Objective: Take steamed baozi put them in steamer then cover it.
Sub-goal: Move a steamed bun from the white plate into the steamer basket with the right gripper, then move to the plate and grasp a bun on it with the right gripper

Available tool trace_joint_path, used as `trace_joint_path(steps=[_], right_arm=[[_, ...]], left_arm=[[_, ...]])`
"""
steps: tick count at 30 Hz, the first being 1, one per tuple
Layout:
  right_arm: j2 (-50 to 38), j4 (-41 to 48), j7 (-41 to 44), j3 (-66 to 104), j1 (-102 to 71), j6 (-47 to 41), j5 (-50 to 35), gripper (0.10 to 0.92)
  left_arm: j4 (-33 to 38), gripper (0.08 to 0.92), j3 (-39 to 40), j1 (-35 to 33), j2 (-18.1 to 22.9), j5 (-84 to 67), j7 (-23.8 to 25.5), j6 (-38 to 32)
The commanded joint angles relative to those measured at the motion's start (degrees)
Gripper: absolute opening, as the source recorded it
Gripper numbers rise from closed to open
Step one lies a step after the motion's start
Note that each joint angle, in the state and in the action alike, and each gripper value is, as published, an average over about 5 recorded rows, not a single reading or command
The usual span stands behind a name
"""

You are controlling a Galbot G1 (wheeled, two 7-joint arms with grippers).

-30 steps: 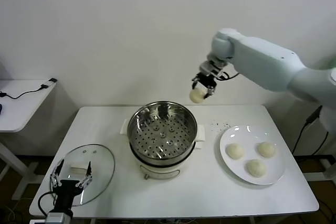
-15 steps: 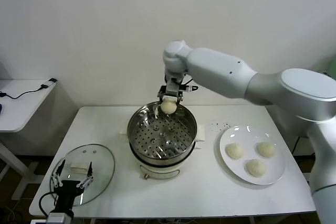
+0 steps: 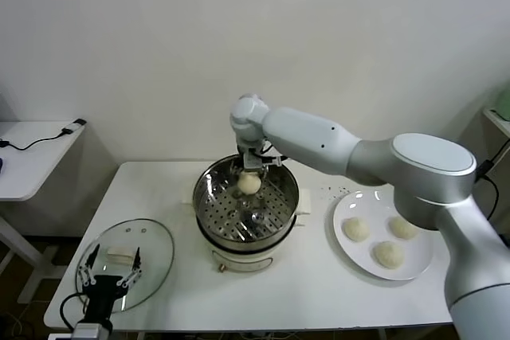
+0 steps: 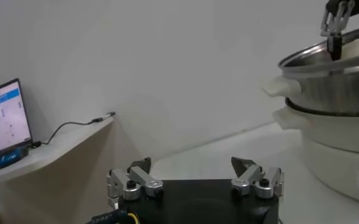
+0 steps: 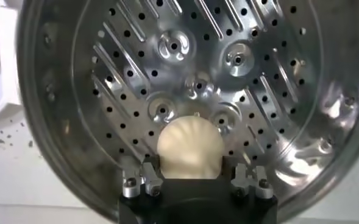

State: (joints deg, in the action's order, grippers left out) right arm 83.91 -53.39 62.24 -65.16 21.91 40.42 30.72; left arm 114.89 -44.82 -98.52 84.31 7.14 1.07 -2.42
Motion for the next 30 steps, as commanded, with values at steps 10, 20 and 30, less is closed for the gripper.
trace_joint_path(steps=[10,20,30], right_arm=[[-1.89,-2.7,0.7,2.54,1.24,2.96,-0.66,0.823],[-17.35,-13.47,4.97,-3.52,17.03,-8.98,-25.97,0.823],[-39.99,-23.2,-4.89,-21.15,26.53,-49.26,-57.01,0.823]], left_arm=[[-0.09,0.823,0.09,-0.21,-0.03,0.42,-0.05,-0.06],[0.6,0.823,0.02,-0.66,-0.03,0.28,-0.15,-0.17],[1.37,0.823,0.39,-0.5,0.38,-0.19,-0.12,-0.22]])
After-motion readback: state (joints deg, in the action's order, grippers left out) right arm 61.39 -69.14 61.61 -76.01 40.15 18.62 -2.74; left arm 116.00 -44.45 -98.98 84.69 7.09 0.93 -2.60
